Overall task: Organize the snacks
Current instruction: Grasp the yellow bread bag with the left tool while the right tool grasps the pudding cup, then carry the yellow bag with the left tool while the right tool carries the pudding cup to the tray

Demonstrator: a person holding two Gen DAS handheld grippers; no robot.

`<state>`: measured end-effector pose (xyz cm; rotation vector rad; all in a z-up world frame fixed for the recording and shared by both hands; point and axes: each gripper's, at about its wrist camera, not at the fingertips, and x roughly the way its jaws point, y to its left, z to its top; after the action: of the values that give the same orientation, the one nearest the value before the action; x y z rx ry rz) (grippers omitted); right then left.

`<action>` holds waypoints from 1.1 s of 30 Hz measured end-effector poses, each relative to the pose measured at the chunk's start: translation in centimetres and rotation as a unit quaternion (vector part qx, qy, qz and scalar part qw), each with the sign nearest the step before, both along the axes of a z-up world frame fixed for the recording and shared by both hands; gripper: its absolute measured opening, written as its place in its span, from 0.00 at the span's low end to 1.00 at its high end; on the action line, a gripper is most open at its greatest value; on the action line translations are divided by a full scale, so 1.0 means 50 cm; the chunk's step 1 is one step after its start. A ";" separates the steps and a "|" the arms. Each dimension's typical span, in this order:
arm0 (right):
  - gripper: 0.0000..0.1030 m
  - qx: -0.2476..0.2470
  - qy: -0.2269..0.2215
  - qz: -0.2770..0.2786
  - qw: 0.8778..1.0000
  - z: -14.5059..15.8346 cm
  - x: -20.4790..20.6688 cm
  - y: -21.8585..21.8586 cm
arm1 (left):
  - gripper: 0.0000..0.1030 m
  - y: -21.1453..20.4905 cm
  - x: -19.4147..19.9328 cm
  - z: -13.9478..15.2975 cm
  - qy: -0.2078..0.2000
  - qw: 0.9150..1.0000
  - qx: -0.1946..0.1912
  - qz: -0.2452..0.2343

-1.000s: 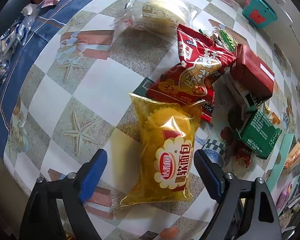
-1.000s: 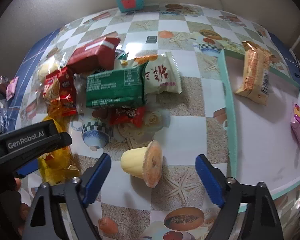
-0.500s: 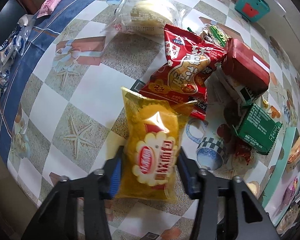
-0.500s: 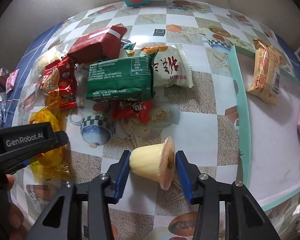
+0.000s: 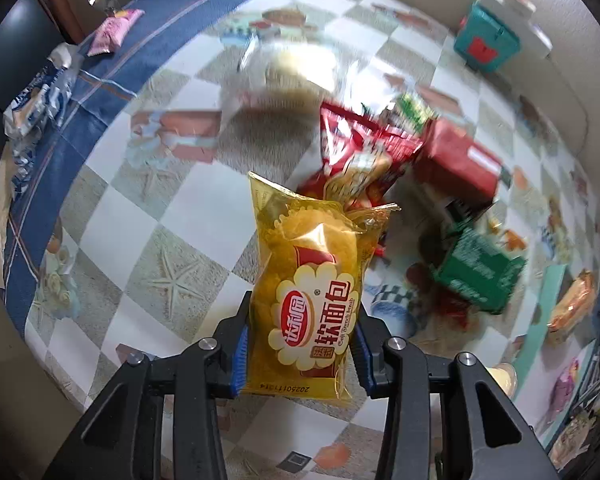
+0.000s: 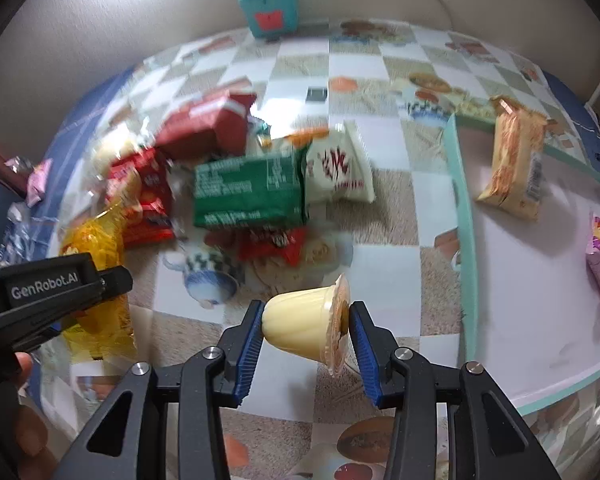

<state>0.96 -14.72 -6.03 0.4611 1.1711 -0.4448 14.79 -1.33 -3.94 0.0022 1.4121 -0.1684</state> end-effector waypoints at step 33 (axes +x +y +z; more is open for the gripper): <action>0.44 -0.040 -0.070 -0.171 0.982 0.169 -0.245 -0.239 | 0.43 -0.184 -0.178 0.152 -0.089 0.989 -0.039 -0.116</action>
<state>-11.31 -26.65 2.40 0.6167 0.9359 -0.7412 5.90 -10.54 3.66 0.1142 1.2233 -0.4061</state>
